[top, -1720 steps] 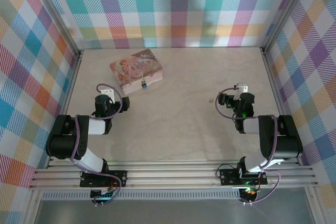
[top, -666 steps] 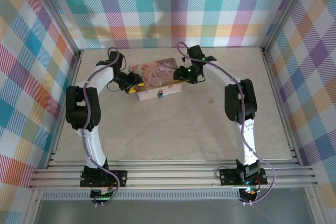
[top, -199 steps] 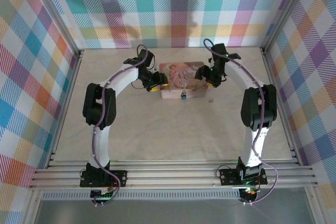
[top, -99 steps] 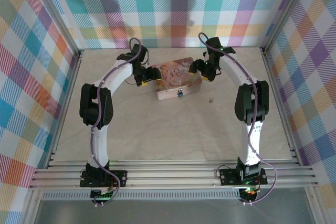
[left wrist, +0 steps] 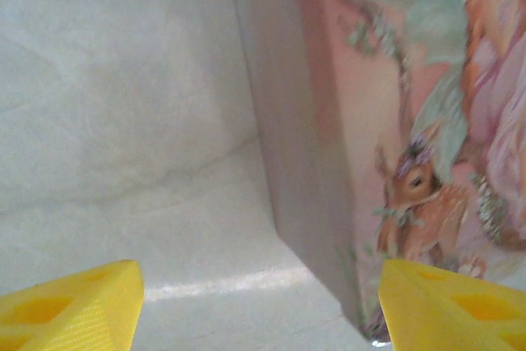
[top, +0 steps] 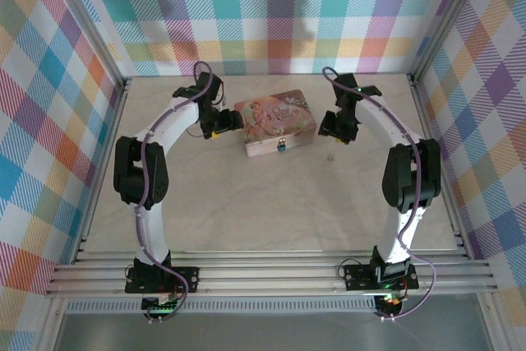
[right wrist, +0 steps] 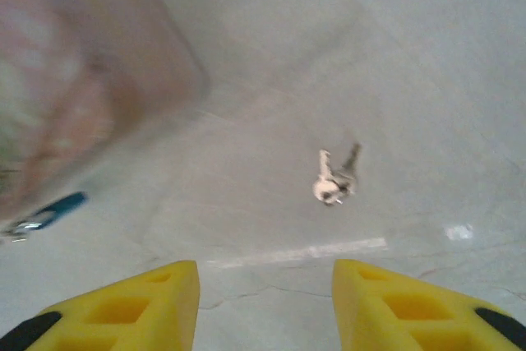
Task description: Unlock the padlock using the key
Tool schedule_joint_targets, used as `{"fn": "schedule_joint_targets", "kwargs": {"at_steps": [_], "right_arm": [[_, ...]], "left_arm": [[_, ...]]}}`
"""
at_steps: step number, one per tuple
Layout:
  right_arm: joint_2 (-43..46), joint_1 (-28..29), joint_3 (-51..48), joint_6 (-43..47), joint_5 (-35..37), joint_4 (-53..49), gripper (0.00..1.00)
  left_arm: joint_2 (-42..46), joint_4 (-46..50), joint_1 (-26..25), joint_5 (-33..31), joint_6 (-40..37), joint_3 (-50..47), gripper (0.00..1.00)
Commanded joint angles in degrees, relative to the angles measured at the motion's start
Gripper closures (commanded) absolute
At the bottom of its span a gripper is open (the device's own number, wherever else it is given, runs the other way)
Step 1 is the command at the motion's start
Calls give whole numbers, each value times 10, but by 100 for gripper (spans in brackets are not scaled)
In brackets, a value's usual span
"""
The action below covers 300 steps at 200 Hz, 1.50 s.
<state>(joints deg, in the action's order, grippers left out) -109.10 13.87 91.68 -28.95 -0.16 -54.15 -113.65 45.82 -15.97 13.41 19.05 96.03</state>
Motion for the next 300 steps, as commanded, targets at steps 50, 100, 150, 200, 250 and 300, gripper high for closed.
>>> {"fn": "schedule_joint_targets", "kwargs": {"at_steps": [50, 100, 150, 200, 250, 300], "right_arm": [[-85, -2, -15, -12, 11, 2, 54], [-125, -2, -7, -7, 11, 3, 56], [-124, -3, -43, 5, 13, 20, 61], [-125, -5, -49, 25, 14, 22, 66], [-123, -6, -42, 66, 0, 22, 93], [-81, -6, -70, 151, -22, 43, 100]], "left_arm": [[115, -52, 1, 22, 34, -162, 26], [133, -60, -1, 17, 54, -190, 26], [136, -53, -11, 9, 59, -174, 26], [151, -48, -19, -2, 64, -187, 26], [160, -50, -26, -8, 73, -195, 26], [183, -60, -26, -3, 91, -207, 26]]}}
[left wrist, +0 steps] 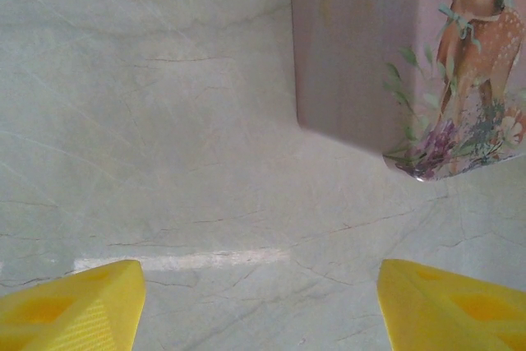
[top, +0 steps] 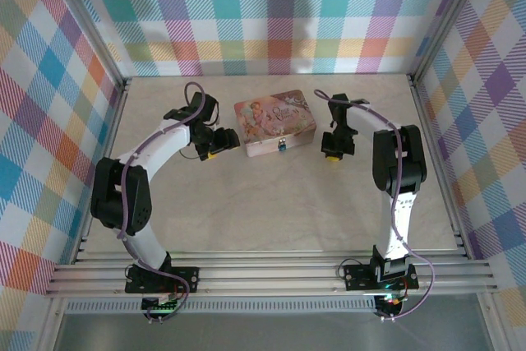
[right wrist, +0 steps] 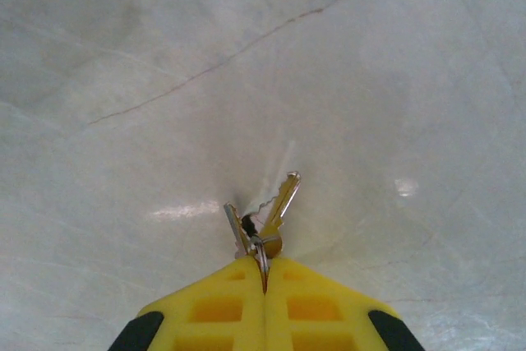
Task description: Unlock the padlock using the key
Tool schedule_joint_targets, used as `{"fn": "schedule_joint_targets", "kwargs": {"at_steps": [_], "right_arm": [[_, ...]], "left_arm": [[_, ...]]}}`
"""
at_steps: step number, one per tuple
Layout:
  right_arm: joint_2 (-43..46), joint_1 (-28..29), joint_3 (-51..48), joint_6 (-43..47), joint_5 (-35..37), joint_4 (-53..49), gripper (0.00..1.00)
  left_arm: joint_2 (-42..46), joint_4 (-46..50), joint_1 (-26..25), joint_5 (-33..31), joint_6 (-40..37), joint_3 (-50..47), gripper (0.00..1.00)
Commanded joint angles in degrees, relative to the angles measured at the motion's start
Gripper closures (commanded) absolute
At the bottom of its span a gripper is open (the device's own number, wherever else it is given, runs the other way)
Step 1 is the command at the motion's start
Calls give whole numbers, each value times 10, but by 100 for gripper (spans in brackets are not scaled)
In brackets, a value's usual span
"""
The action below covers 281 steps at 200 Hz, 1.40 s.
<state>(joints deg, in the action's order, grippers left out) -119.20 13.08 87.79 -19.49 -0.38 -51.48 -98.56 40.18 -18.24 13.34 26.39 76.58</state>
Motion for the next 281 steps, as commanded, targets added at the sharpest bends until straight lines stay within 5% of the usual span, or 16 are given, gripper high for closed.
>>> {"fn": "schedule_joint_targets", "kwargs": {"at_steps": [1, 50, 134, 190, 281], "right_arm": [[21, 2, -32, 57, -21, 17, 100], [138, 4, -108, 98, -107, 88, 100], [359, 53, -230, 174, -392, 312, 100], [353, 77, -181, 151, -429, 346, 100], [303, 96, -138, 55, -435, 339, 100]], "left_arm": [[33, -4, -3, -3, 18, -12, 25], [89, -76, -3, 34, 43, -43, 24], [127, -279, -15, 186, 99, -37, 34], [143, -374, -62, 224, 92, -55, 37], [124, -323, -116, 200, 24, -34, 57]]}}
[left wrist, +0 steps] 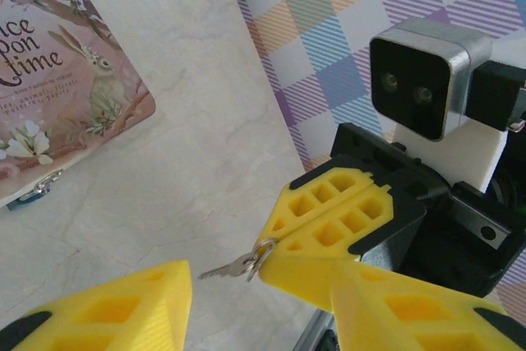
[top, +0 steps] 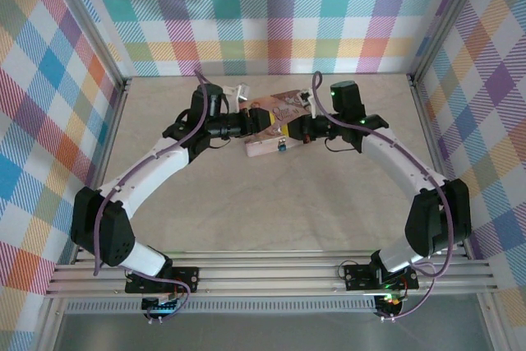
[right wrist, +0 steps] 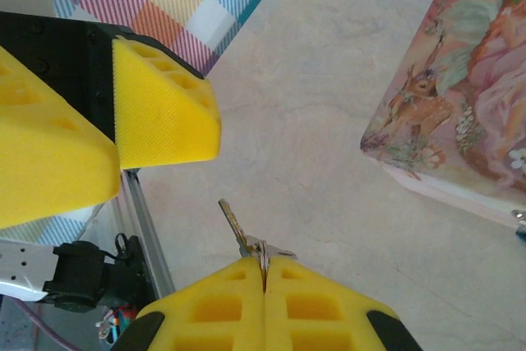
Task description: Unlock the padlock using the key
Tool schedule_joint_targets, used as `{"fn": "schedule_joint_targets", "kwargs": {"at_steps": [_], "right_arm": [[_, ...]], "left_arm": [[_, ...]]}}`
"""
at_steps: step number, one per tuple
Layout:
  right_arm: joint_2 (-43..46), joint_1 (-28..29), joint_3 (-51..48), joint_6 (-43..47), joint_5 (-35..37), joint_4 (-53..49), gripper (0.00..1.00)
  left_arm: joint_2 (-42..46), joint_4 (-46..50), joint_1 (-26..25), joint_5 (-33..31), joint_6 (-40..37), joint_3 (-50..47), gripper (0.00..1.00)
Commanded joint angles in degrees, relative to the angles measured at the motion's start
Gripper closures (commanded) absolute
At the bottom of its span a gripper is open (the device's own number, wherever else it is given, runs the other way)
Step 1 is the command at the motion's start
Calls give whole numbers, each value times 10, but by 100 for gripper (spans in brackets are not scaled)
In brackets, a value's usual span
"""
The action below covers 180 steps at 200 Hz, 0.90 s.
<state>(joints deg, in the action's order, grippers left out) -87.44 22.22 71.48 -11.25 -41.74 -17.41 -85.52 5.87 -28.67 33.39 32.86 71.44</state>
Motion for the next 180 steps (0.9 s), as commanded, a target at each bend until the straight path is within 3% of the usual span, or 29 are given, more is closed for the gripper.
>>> {"fn": "schedule_joint_targets", "kwargs": {"at_steps": [1, 40, 137, 180], "right_arm": [[-15, 5, 26, -28, -21, -1, 100], [-27, 8, 36, -45, -33, -7, 100], [-34, 17, 35, -55, -36, -10, 100], [-33, 20, 33, -56, -37, -11, 100]], "left_arm": [[-6, 22, -12, 0, -42, 19, 57], [-20, 58, -13, 0, -75, 39, 65], [-50, 22, -13, 21, -51, 42, 64], [-57, 13, -13, 29, -48, 42, 79]]}}
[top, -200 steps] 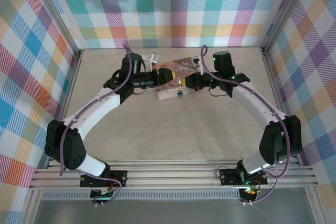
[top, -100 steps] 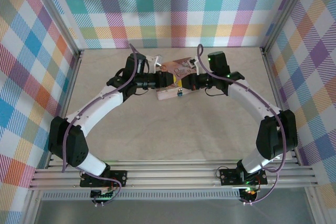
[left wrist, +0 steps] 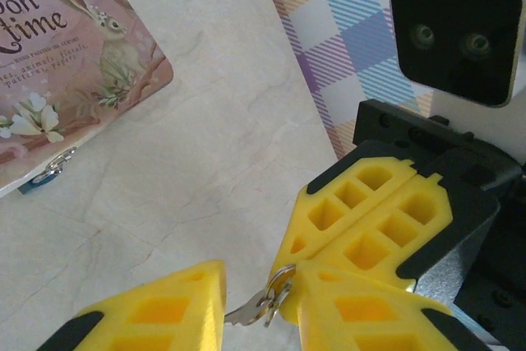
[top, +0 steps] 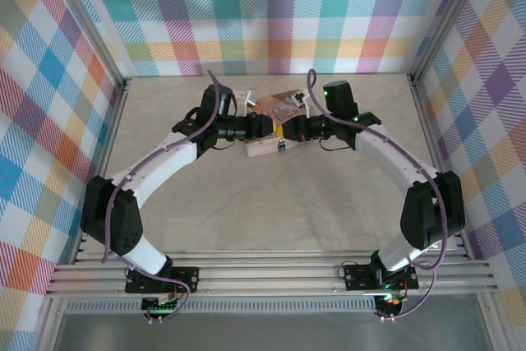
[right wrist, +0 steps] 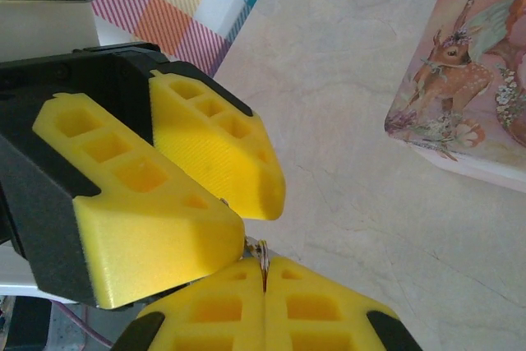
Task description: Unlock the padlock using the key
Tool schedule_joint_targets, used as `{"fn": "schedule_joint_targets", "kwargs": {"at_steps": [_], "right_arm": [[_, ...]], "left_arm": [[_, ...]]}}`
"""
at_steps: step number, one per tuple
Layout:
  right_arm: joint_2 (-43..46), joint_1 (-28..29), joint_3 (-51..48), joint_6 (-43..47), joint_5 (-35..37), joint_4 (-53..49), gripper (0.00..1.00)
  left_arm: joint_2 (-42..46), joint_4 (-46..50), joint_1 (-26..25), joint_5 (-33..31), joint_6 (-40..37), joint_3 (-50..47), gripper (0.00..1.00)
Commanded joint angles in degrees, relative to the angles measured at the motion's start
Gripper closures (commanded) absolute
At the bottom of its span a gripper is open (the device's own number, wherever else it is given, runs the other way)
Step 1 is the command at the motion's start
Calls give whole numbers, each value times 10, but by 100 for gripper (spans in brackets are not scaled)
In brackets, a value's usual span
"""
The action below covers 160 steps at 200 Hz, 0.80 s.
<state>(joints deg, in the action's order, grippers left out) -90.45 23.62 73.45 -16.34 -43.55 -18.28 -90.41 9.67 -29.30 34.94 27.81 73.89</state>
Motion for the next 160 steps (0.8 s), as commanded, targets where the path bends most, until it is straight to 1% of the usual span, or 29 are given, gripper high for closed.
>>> {"fn": "schedule_joint_targets", "kwargs": {"at_steps": [1, 51, 94, 110, 120, 140, 152, 160], "right_arm": [[-3, 6, 13, -5, -18, -3, 100], [-6, 7, 15, -7, -20, -1, 100], [8, 7, 9, 0, -10, -11, 100], [18, 7, 4, 6, 0, -18, 91], [25, 7, 1, 9, 6, -22, 78], [41, 7, -3, 25, 20, -35, 60], [61, 7, -13, 36, 38, -30, 54], [77, 7, -25, 44, 54, -20, 52]], "left_arm": [[-8, -26, -7, 14, 3, 17, 79], [-1, -25, -7, 7, 2, 10, 100], [1, -4, -7, -5, -15, 18, 100], [-2, 22, -6, -7, -35, 34, 100], [-7, 48, -6, -10, -51, 51, 100], [-20, 120, -6, -24, -84, 92, 100], [-24, 147, -6, -34, -96, 110, 100], [-25, 162, -6, -42, -97, 120, 100]]}}
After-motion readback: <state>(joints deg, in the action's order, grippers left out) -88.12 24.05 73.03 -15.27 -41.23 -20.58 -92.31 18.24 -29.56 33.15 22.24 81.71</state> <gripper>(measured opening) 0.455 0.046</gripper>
